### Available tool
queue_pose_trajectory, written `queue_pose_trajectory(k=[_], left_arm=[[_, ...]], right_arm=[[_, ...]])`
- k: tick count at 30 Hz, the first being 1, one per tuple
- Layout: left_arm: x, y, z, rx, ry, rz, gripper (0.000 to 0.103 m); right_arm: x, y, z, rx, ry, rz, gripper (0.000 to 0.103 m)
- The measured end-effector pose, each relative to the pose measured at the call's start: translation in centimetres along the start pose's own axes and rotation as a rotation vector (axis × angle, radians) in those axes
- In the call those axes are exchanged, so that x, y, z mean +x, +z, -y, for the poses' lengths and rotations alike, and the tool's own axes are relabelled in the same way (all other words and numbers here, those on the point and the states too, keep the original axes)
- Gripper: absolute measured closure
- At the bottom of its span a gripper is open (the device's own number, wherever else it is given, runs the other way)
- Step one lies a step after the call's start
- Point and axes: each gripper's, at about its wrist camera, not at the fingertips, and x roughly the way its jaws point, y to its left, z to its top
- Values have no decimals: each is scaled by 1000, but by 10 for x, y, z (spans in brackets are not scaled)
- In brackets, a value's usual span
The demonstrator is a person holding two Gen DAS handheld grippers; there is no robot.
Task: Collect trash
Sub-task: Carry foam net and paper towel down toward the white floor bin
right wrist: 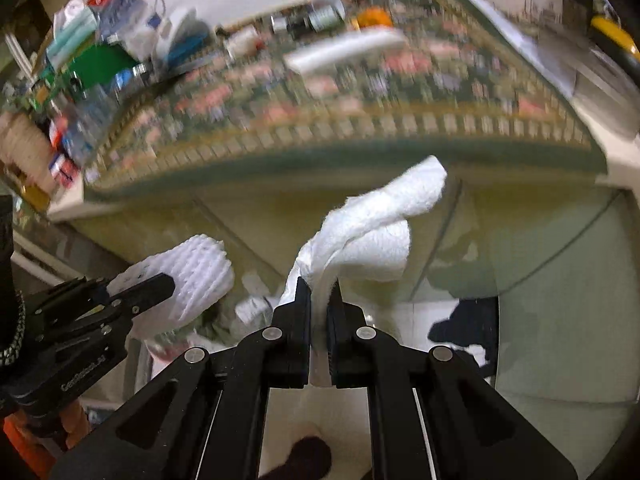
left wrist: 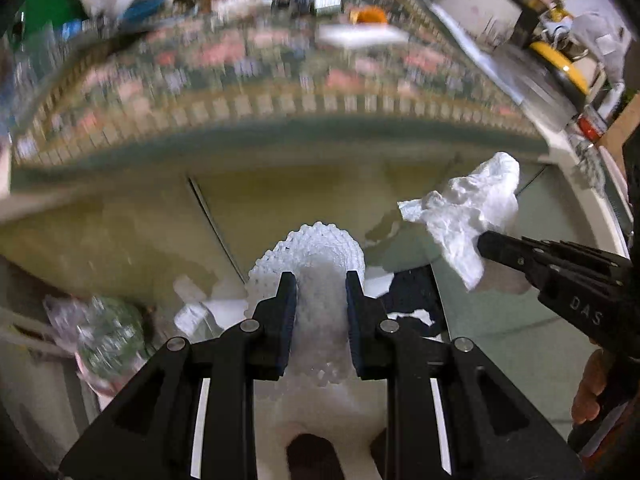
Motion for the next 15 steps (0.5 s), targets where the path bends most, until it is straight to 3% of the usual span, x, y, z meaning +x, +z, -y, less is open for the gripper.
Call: queue_pose_trajectory(k=[8, 15], left_arm=[[114, -78, 15, -87, 16, -108, 80], [214, -130, 4, -129, 6, -207, 80]], right_arm=[[86, -67, 54, -63, -4, -147, 97], [172, -111, 86, -56, 17, -238, 97]])
